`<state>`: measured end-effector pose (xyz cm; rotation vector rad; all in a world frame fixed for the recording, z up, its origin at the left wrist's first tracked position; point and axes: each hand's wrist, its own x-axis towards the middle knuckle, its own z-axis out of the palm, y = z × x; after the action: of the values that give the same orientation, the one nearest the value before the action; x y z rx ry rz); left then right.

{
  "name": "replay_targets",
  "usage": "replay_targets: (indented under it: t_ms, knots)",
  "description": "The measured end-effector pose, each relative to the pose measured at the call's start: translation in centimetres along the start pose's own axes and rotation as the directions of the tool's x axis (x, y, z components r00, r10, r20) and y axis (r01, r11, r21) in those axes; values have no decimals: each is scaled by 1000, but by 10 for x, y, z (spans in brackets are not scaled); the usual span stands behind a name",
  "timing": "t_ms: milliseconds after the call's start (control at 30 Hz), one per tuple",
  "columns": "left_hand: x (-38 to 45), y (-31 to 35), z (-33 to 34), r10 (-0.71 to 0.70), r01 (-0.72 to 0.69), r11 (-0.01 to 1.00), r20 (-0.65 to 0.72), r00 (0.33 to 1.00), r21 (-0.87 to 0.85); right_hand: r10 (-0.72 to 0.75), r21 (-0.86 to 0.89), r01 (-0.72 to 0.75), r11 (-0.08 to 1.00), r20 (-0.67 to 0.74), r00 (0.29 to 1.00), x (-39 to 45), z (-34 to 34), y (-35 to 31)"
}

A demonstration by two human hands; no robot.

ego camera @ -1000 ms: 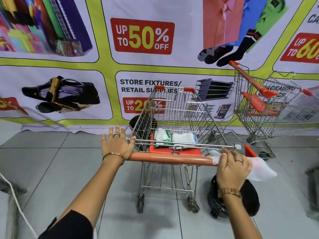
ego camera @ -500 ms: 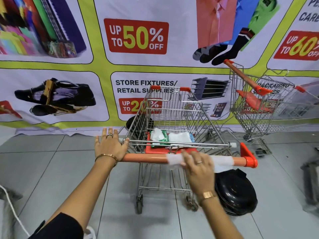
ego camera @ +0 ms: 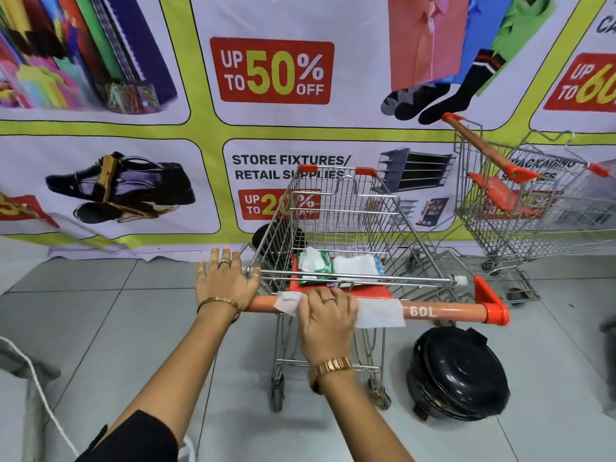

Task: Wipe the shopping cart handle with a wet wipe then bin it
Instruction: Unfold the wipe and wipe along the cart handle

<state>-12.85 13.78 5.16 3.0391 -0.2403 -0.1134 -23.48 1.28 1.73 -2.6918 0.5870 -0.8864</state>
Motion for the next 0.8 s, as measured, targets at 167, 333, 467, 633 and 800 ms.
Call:
replay_targets:
  t_ms: [167,333,467,633,800]
  knots:
    - [4,-6,0,-8,8,1000,5,1000,-16,-6,-105,14,994,75,997,6,-17,42]
    - [3,-3,1,-5,5,1000,-2,1000,-28,174,-178,-175,968,-25,984,16,-51,125]
    - [-1,-1,1,1,-1,1000,-13,1000,-2,274,-153,-269,951,15,961,14,-38,89]
    - [0,-2,0,8,-8,1000,-14,1000,-10,95,-170,-77,982,103,990,8,-15,18]
    - [3,-6,1,-9,9,1000,-8,1000,-30,16,-212,9,977,116,993,11,-30,68]
